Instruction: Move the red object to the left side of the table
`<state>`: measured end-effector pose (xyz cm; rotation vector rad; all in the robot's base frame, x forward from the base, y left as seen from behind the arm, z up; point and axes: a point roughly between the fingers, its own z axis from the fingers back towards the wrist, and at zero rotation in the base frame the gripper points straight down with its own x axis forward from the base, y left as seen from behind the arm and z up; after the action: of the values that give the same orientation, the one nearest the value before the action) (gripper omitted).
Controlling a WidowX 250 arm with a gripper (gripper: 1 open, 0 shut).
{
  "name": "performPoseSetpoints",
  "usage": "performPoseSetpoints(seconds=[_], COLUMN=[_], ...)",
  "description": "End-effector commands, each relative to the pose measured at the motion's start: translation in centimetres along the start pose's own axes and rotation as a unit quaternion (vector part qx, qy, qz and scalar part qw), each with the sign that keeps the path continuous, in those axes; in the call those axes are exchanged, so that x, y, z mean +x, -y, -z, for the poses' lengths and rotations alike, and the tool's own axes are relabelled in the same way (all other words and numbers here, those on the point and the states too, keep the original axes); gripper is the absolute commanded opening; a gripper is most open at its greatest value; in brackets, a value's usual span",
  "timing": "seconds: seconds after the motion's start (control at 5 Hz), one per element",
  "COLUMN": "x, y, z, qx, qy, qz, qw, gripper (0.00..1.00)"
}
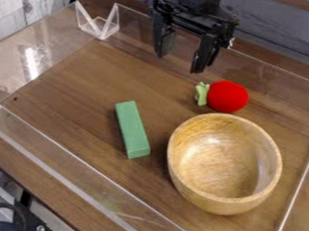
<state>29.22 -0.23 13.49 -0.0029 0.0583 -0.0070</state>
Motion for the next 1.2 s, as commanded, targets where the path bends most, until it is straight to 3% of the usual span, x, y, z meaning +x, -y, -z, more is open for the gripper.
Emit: performPoseSetpoints(seconds=[0.0, 0.2, 0.4, 0.6, 0.8, 1.0], x=[0.5, 1.6, 2.8, 3.7, 4.3, 4.6], y=[0.8, 2.5, 4.6, 5.6, 6.0, 5.3], z=[0.7, 1.4, 2.5, 3.5, 4.4, 5.0], qx=[0.014, 0.030, 0.042, 0.057, 0.065, 0.068], qy=[-0.006, -0.007, -0.003, 0.002, 0.006, 0.014], qz=[0.117, 0.239, 0.358, 0.441, 0.491, 0.510], qw=[0.9930, 0.9704, 0.9328, 0.8955, 0.8688, 0.8572], gripper=[1.00, 1.00, 1.00, 1.00, 1.00, 1.00])
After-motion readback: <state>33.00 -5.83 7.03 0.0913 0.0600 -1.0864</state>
